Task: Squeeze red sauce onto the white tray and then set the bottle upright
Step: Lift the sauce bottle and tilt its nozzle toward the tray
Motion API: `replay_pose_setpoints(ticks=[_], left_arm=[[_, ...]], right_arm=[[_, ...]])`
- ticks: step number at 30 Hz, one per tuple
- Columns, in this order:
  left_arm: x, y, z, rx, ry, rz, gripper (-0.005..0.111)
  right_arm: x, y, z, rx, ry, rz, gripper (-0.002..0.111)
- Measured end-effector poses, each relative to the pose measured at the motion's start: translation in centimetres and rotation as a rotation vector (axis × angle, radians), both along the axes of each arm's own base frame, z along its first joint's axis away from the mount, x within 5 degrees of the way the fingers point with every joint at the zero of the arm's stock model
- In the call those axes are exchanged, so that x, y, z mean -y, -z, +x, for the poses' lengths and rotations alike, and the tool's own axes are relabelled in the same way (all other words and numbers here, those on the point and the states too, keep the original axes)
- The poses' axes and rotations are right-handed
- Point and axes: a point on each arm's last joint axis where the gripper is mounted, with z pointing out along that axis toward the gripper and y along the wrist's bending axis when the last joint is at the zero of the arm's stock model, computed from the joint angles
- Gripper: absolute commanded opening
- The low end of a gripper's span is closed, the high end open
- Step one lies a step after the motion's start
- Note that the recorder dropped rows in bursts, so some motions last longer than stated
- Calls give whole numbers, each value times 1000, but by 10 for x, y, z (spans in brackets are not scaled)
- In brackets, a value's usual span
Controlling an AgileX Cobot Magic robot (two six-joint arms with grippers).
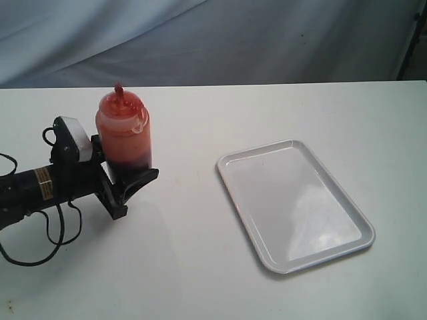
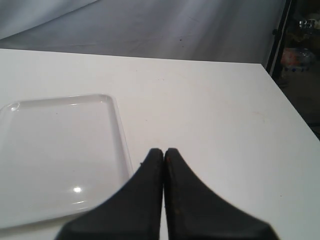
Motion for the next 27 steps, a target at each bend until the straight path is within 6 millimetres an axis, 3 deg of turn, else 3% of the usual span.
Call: replay_pose_setpoints(ticks=[8,21,23,27], left_arm=[[0,-17,-9,110,34,52,0],[3,-18,-15,178,101,111,0],[6,-18,-15,190,114,118,0],[37,-15,-24,280,217,199,0]], right_arm=[[0,0,0,0,0,0,0],[0,0,0,0,0,0,0],[0,0,0,0,0,0,0],[0,0,0,0,0,0,0]])
